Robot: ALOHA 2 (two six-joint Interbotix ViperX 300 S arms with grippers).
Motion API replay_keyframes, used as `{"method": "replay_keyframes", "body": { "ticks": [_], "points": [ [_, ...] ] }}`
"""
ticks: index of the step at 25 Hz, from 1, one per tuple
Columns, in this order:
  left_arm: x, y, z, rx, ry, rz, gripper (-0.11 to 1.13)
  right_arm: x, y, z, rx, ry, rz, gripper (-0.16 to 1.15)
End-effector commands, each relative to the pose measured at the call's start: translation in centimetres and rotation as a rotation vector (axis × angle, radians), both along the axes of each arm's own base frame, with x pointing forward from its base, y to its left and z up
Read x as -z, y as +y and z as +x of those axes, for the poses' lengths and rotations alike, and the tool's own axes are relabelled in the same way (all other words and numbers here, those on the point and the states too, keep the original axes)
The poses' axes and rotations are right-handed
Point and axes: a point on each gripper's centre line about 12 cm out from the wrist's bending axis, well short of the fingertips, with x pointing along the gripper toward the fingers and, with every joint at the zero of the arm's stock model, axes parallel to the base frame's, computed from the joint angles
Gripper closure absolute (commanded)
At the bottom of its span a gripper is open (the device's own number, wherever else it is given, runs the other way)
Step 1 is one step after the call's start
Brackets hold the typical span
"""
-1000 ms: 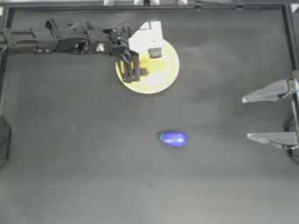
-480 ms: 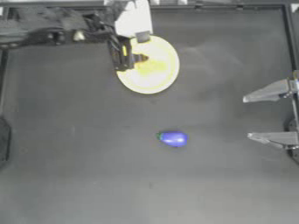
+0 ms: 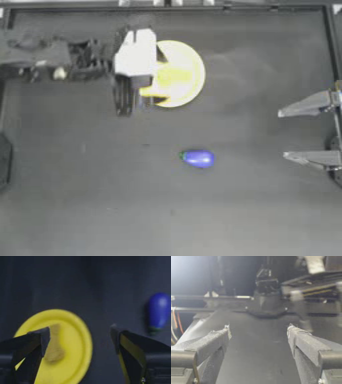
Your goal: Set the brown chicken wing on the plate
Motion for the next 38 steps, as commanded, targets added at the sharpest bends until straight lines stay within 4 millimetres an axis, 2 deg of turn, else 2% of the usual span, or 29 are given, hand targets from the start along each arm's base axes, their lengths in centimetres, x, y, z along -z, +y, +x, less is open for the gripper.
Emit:
{"method": "replay_keyframes", "body": {
  "ticks": [1, 8, 16, 27, 38],
  "points": [
    [-3.2, -1.6, -1.4, 0.015, -0.111, 0.011, 0.01, -0.7, 0.0, 0.2, -0.002, -0.020, -0.003, 0.00],
    [-3.3, -4.6, -3.6, 0.044, -0.159, -0.059, 0.02, -0.8, 0.0, 0.2, -0.002, -0.018, 0.000, 0.00],
    [-3.7, -7.7, -5.2, 0.092, -0.254, -0.091, 0.02, -0.8, 0.0, 0.2, -0.002, -0.018, -0.003, 0.00],
    [-3.0, -10.0, -7.3, 0.119, -0.315, -0.142, 0.03, -0.7, 0.0, 0.2, -0.002, -0.015, -0.006, 0.00],
    [-1.9, -11.0, -9.8, 0.118, -0.346, -0.185, 0.03, -0.6, 0.0, 0.2, -0.002, -0.014, -0.006, 0.00]
  ]
}}
